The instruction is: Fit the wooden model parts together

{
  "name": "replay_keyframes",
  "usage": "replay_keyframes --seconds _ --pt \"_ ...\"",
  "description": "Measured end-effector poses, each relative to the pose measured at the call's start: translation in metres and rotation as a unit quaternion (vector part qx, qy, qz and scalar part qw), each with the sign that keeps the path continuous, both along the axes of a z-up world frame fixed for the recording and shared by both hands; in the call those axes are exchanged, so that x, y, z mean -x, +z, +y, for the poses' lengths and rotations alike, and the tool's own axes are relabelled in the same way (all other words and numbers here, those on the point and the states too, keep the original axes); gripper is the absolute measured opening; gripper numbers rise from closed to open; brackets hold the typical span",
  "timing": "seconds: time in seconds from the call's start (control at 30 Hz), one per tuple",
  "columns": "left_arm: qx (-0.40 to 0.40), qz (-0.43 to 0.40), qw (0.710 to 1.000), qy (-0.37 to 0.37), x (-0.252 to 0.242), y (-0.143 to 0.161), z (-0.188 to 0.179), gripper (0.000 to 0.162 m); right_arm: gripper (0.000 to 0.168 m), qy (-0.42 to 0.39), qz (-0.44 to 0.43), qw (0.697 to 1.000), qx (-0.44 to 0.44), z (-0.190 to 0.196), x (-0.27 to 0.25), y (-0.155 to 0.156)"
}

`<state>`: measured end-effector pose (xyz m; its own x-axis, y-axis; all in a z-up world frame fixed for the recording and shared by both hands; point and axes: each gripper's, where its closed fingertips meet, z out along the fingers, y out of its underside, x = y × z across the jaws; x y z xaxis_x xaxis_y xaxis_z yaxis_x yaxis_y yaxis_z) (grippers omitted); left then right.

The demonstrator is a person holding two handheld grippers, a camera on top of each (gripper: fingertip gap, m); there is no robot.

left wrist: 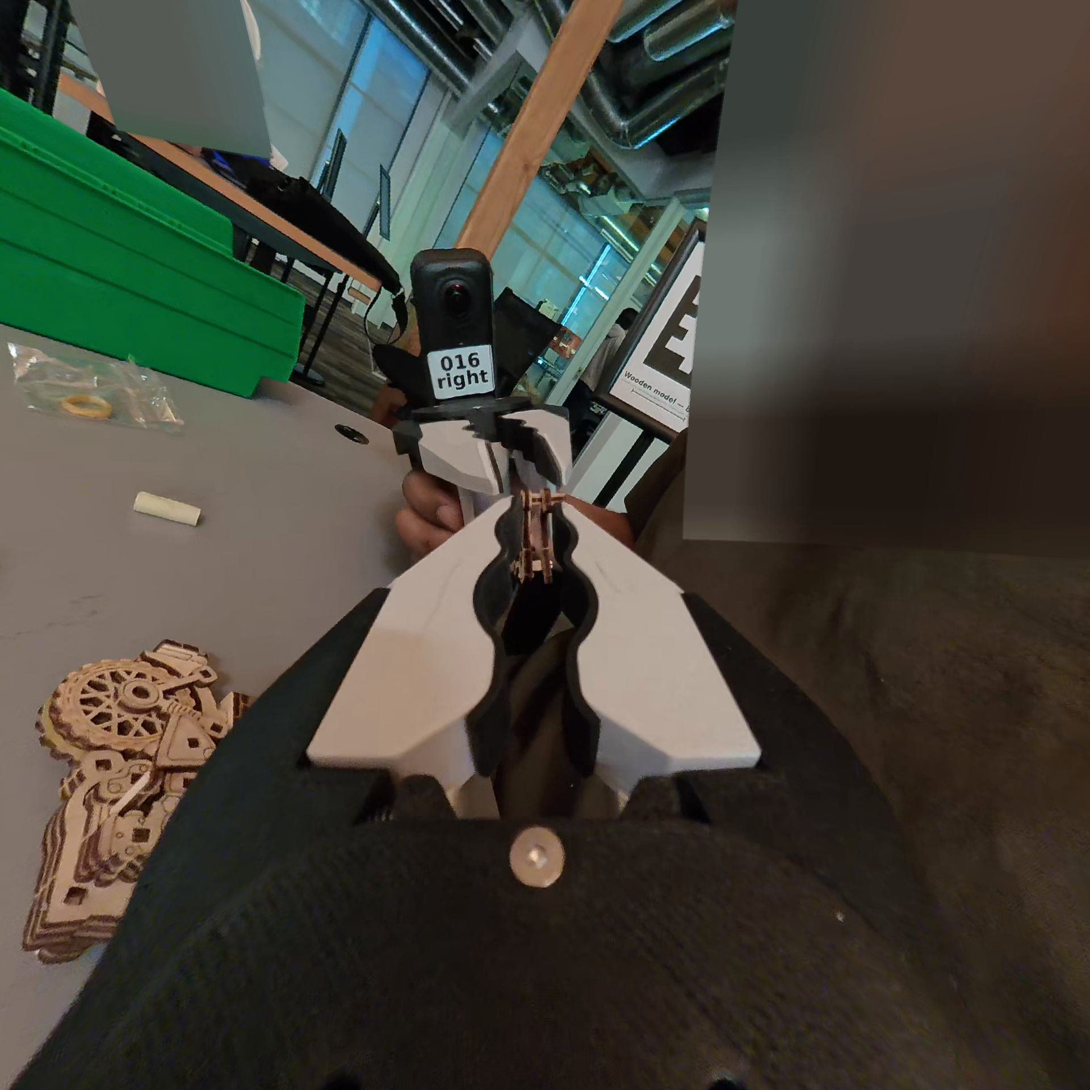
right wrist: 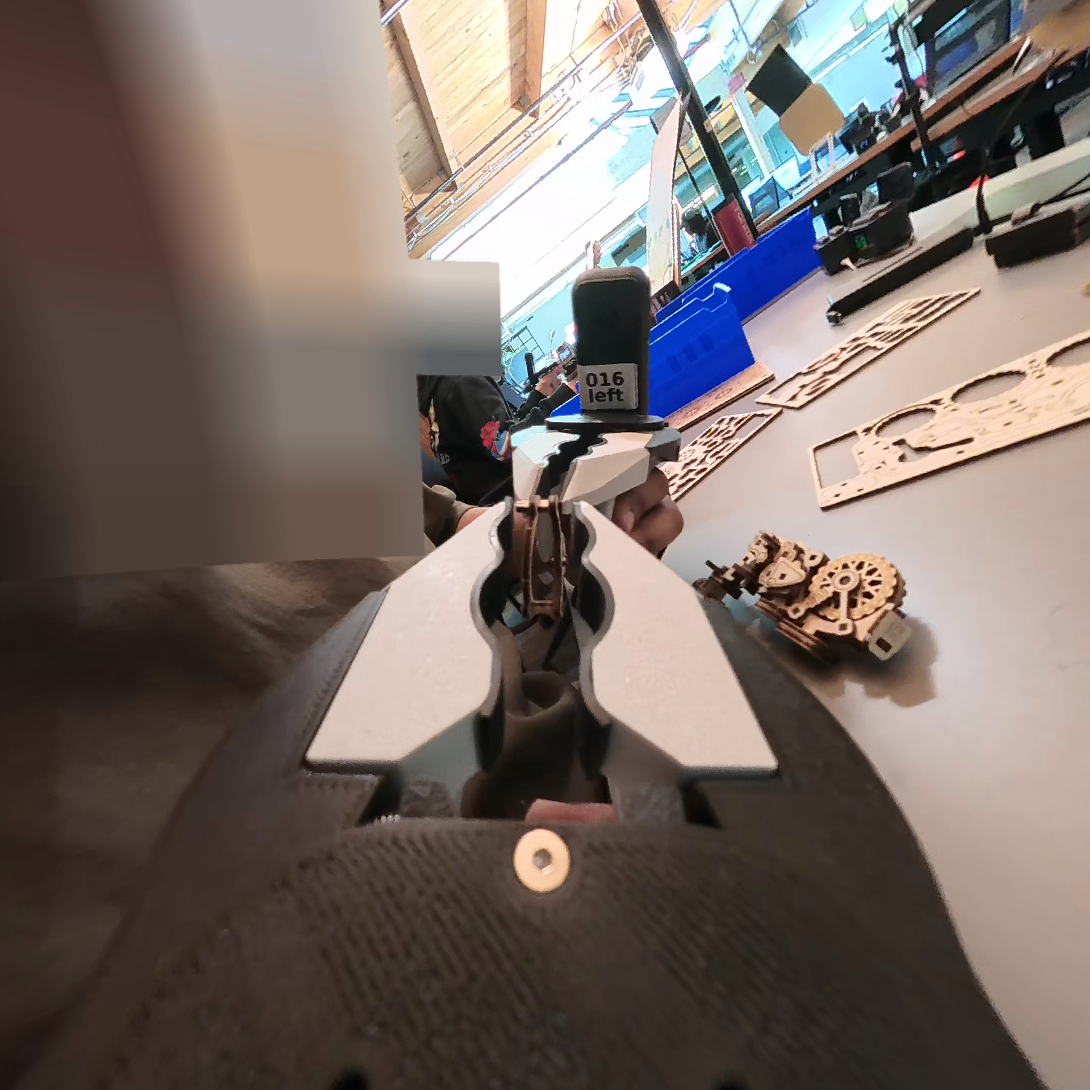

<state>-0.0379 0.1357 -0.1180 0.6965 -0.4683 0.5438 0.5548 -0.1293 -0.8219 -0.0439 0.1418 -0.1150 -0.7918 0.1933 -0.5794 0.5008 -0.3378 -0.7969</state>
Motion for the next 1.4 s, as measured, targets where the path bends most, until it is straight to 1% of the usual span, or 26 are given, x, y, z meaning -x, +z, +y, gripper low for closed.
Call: replay_keyframes --seconds 0.23,0.5,0.7,0.77,1.2,1.23,1.27,1.4 --pt "-0.006 0.006 1.0 -0.019 -0.008 0.0 -0.001 0.006 0.014 0.002 0.039 0.999 -0.032 -0.005 -0.008 -0.001" --pt "-0.007 0.003 1.0 -0.028 -0.01 0.0 -0.002 0.006 0.009 0.006 0.054 0.997 -0.047 -0.008 -0.013 -0.003" --pt "0.005 0.006 0.999 -0.052 -0.017 -0.005 -0.003 0.006 0.011 0.01 0.07 0.996 -0.06 -0.01 -0.016 -0.005" --pt "0.006 0.008 0.999 -0.048 -0.016 -0.005 -0.002 0.006 0.008 0.01 0.071 0.995 -0.064 -0.01 -0.016 -0.006" --pt "-0.001 0.018 0.999 -0.048 -0.019 -0.004 -0.003 0.005 0.008 0.026 0.076 0.995 -0.06 -0.01 -0.021 -0.004" --pt "-0.001 0.016 0.999 -0.047 -0.019 -0.004 -0.002 0.005 0.005 0.025 0.077 0.995 -0.062 -0.01 -0.02 -0.005" --pt "-0.002 0.016 0.999 -0.045 -0.018 -0.004 -0.002 0.002 0.004 0.025 0.079 0.995 -0.063 -0.01 -0.02 -0.005" --pt "-0.003 0.016 0.999 -0.044 -0.019 -0.003 -0.002 0.002 0.004 0.023 0.084 0.994 -0.067 -0.011 -0.02 -0.005"
